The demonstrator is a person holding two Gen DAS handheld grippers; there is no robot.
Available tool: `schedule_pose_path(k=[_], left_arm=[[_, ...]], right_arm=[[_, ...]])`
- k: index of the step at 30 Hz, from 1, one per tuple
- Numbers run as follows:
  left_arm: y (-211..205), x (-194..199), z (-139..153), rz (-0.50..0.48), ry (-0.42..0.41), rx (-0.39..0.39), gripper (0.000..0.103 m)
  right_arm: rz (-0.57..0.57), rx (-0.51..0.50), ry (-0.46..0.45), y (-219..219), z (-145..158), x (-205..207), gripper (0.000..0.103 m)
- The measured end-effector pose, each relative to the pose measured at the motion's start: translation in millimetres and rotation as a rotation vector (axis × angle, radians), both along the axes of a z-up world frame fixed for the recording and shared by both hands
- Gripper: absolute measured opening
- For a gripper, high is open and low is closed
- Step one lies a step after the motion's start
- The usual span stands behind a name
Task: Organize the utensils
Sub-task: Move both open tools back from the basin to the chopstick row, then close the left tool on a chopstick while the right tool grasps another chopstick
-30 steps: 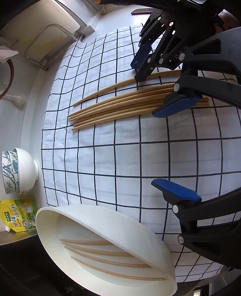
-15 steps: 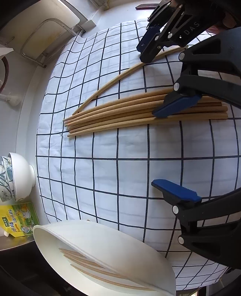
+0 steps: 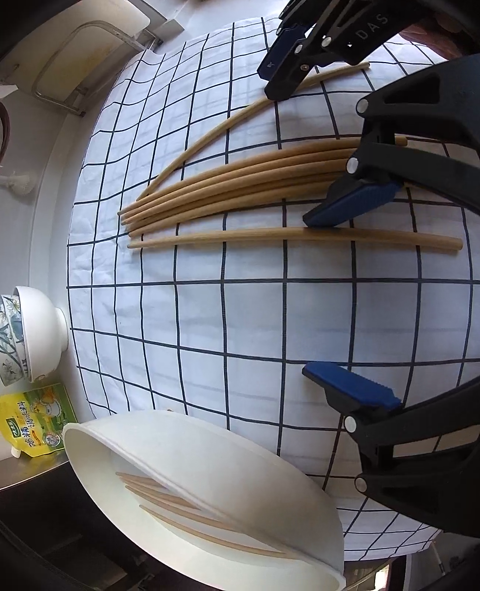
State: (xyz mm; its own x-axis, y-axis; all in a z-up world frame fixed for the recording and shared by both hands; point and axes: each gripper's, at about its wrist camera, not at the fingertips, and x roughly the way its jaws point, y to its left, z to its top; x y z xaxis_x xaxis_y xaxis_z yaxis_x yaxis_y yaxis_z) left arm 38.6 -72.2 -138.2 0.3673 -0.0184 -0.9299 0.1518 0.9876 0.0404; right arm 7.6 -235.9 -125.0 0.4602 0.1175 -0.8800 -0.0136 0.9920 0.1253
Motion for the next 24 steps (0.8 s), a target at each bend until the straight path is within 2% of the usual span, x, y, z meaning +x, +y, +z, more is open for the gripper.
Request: schedule_pose_path(k=[12,14,15,18,20,23,24], left_arm=[[-7.7,14.6,0.6,0.017,-0.021,-0.007,0.073],[-10.6,14.6,1.8,0.01,-0.022,-0.02,0.063],[-11.8,13.8,2.6,0.004,-0.02,-0.032,0.059],[-17.3,11.9,3.9,-0.013,-0.022,-0.04,0.038],[-21.1,9.2,4.9,-0.027,-0.018,-0.051,0.021],[-20.8,7.7,4.6,-0.038,-0.007,-0.06,0.007],[-18.9,7.8,4.2,-0.036,0.0,-0.068,0.007]], right_arm=[[0.056,-0.068,-0.015,10.4,-5.0,14.0,0.033],[0.076,-0.099,-0.019,15.4,-5.4,14.2,0.033],[0.086,-0.113,-0.021,17.9,-5.5,13.7,0.03],[0.11,-0.126,-0.026,23.0,-5.1,11.3,0.008],[0.116,-0.115,-0.026,23.0,-4.9,10.0,0.006],[0.103,-0.091,-0.019,21.2,-4.5,10.0,0.006],[0.096,-0.076,-0.016,19.9,-4.0,9.7,0.006]])
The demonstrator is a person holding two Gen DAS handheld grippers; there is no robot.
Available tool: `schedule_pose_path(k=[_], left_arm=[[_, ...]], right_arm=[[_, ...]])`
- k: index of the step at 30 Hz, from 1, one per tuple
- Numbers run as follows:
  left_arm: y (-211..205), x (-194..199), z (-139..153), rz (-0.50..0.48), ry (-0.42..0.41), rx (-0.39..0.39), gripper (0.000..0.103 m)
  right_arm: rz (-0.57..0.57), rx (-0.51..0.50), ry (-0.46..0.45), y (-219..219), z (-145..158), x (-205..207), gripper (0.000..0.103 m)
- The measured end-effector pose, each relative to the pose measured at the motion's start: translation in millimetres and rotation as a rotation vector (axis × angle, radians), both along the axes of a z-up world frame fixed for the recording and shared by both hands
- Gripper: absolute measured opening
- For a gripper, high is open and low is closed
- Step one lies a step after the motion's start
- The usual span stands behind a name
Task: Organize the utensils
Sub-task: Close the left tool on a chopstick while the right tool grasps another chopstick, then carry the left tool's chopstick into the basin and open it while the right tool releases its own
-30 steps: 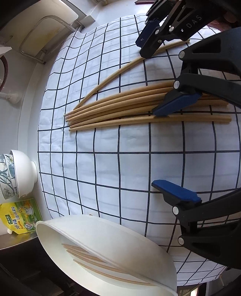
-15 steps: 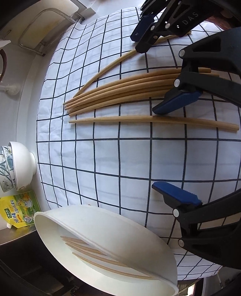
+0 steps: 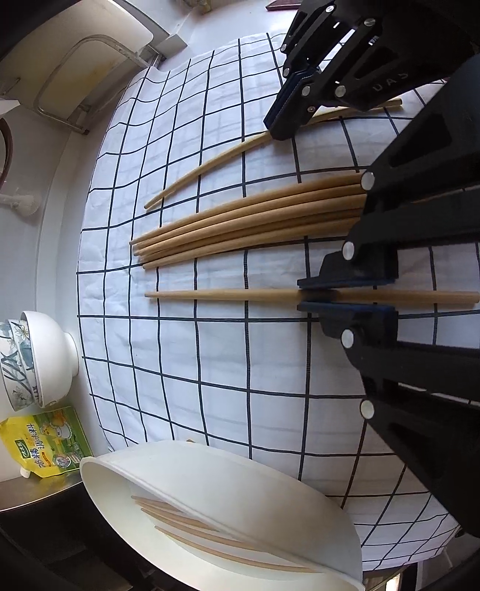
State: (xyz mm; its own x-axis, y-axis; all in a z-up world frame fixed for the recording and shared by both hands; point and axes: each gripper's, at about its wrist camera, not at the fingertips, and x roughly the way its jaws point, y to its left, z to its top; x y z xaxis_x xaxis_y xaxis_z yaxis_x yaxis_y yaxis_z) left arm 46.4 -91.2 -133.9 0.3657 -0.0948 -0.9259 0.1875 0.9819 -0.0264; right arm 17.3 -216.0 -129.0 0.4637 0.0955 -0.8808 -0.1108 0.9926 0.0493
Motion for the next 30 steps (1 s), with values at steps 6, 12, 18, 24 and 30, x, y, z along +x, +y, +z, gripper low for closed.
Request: schedule_pose_path(k=[6,12,18,24,30], left_arm=[[12.0,-2.0,9.4,0.002,0.017,-0.041,0.007],[24.0,-4.5,38.0,-0.008,-0.025,-0.068,0.007],[61.3,-1.0,75.8,0.034,-0.092,-0.089,0.007],[123.3,6.5,101.9,0.12,-0.147,-0.078,0.007],[195.2,18.2,110.7,0.212,-0.169,-0.041,0.007]], right_arm=[[-0.037,0.068,0.0,-3.1,12.9,-2.9,0.006],[-0.03,0.09,-0.034,10.3,42.0,-0.7,0.006],[0.017,0.114,-0.081,45.8,76.4,12.8,0.006],[0.102,0.148,-0.111,104.1,100.3,35.4,0.006],[0.192,0.184,-0.117,173.4,105.8,64.1,0.006]])
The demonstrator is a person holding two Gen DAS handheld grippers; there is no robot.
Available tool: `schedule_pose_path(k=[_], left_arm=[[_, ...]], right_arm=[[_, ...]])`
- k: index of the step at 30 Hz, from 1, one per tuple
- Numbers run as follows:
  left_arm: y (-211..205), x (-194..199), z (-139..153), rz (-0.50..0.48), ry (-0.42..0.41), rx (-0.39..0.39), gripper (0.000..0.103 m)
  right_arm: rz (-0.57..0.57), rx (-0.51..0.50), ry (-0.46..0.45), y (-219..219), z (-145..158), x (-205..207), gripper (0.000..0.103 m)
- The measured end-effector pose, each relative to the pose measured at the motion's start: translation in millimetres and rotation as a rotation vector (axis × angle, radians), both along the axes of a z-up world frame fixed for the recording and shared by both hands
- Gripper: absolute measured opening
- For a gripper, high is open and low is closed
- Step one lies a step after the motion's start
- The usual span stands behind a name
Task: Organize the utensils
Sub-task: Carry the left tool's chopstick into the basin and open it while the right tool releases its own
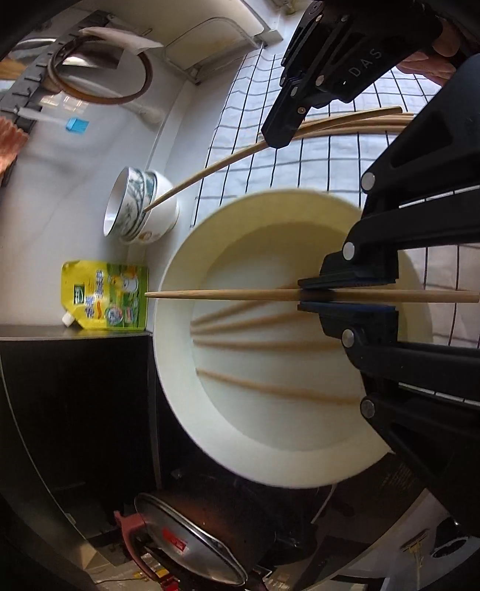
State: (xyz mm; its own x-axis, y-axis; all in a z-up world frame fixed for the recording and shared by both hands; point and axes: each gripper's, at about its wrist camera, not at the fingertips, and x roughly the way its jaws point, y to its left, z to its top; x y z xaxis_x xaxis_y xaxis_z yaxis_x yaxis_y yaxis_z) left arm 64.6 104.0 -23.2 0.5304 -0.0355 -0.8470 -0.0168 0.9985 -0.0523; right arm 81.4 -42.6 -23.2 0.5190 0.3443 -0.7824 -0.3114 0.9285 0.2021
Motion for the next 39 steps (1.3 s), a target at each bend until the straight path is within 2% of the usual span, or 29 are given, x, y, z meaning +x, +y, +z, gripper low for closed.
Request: schedule_pose_path(k=[6,13,24,34,36,38,39], left_arm=[[56.0,22.2,-4.0,0.048,0.002,0.018,0.007],[76.9,51.0,-24.6,0.021,0.031,0.026,0.008],[79.6,66.8,-64.3,-0.032,0.121,0.016,0.008],[80.9,67.0,-74.0,-0.027,0.149,0.003,0.008],[81.3,67.2,-74.0,-0.023,0.151,-0.001,0.012],[83.3,66.6,-72.6,-0.008,0.15,-0.008,0.031],[84.8,65.2,-70.4,-0.001,0.142,-0.013,0.036]], right_arm=[[0.057,0.014,-0.004,62.4,-3.5,24.4,0.006],[0.034,0.0,0.058,98.4,-29.5,48.9,0.006],[-0.022,-0.053,0.164,103.3,-69.9,58.6,0.006],[-0.028,-0.067,0.178,105.3,-74.2,59.3,0.006],[-0.026,-0.066,0.176,106.1,-72.8,58.6,0.006],[-0.029,-0.063,0.167,105.9,-70.4,57.0,0.011],[-0.032,-0.064,0.16,105.7,-68.7,55.5,0.014]])
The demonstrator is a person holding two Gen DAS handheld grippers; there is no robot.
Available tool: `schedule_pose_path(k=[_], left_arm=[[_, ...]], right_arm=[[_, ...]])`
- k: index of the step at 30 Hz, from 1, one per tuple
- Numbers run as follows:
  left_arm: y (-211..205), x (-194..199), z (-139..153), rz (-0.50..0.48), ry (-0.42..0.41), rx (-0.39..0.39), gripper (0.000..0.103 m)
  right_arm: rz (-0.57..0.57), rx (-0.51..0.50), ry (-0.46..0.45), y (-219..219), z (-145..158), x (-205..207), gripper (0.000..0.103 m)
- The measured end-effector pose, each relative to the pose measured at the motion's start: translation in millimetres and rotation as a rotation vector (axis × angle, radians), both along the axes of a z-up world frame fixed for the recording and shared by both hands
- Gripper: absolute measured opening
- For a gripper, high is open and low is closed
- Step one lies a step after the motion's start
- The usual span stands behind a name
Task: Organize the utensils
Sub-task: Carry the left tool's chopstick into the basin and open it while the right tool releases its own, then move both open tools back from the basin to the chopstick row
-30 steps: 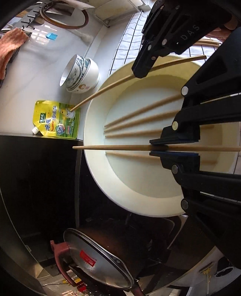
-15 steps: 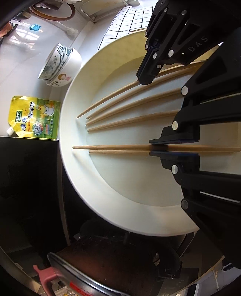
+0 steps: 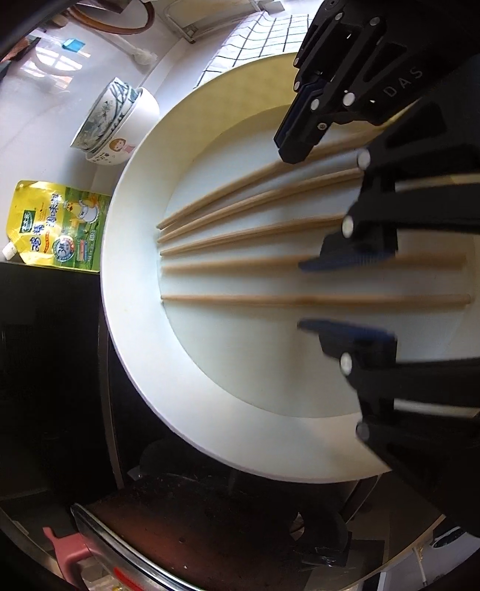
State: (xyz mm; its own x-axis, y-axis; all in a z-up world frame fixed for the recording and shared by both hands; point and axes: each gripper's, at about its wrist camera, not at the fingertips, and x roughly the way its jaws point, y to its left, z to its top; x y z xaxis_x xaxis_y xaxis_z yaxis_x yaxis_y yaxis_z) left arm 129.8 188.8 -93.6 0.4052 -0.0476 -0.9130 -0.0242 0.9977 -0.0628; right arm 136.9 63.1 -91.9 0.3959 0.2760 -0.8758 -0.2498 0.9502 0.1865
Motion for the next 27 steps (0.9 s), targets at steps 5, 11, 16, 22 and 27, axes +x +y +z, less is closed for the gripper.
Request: schedule_pose_path(k=[5,11,16,22,27], left_arm=[[3.0,-7.8,10.2,0.017,-0.034,0.007,0.048],[1.2,-18.0,15.8,0.014,-0.035,0.014,0.048],[-3.5,-28.4,23.4,0.012,-0.049,0.016,0.048],[-13.3,-42.6,33.0,0.011,-0.066,0.018,0.048],[-24.7,-51.9,39.8,0.007,-0.077,0.015,0.048]], right_arm=[[0.001,0.002,-0.027,-3.1,9.1,-8.7,0.014],[-0.011,0.01,-0.041,-10.5,17.7,-20.9,0.015],[-0.022,0.016,-0.051,-20.0,26.0,-32.9,0.016],[-0.024,0.015,-0.072,-32.2,36.4,-48.6,0.019],[-0.027,0.016,-0.083,-45.3,43.2,-60.0,0.023]])
